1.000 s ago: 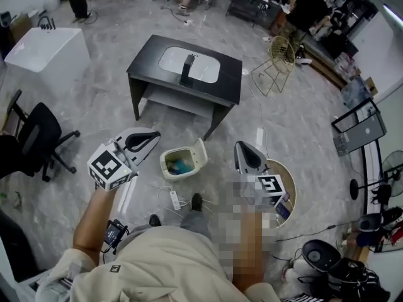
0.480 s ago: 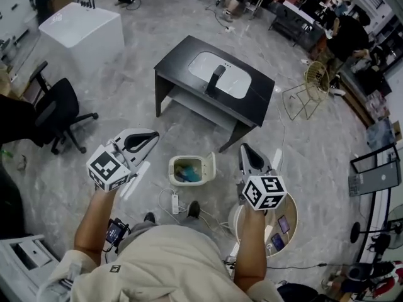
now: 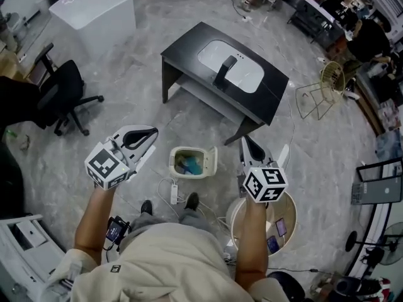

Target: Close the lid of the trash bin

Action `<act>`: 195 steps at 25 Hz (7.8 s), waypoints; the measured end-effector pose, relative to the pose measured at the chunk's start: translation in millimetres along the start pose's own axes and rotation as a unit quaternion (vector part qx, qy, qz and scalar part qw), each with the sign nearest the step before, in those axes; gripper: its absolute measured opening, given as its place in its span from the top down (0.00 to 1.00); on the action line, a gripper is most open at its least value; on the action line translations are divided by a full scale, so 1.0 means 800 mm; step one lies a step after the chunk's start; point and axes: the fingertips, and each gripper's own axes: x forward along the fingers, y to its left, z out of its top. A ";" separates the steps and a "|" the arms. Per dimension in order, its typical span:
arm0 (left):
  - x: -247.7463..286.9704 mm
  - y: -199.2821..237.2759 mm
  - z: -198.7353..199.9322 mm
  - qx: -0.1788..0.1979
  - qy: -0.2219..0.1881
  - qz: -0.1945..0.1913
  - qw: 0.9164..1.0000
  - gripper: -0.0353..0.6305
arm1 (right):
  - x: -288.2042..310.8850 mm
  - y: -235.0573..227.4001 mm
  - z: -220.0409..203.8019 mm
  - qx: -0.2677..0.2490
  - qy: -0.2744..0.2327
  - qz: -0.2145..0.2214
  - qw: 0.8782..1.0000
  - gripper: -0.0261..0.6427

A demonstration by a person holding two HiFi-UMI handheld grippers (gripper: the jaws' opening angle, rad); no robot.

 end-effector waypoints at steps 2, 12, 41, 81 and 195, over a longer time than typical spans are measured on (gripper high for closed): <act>0.004 0.000 -0.009 -0.009 0.007 0.005 1.000 0.92 | 0.010 -0.005 -0.007 0.004 0.006 0.005 1.000 0.92; 0.027 0.005 -0.066 -0.035 0.040 0.016 0.998 0.92 | 0.058 -0.031 -0.066 0.027 0.043 0.019 0.999 0.92; 0.103 0.006 -0.233 -0.095 0.112 0.014 0.989 0.92 | 0.156 -0.114 -0.288 0.125 0.151 0.014 0.980 0.92; 0.159 0.024 -0.404 -0.177 0.164 0.016 0.970 0.92 | 0.236 -0.159 -0.597 0.253 0.293 0.000 0.922 0.82; -0.085 0.136 -0.639 -0.283 0.165 0.148 0.933 0.92 | 0.436 0.090 -0.868 0.062 0.473 0.089 0.874 0.92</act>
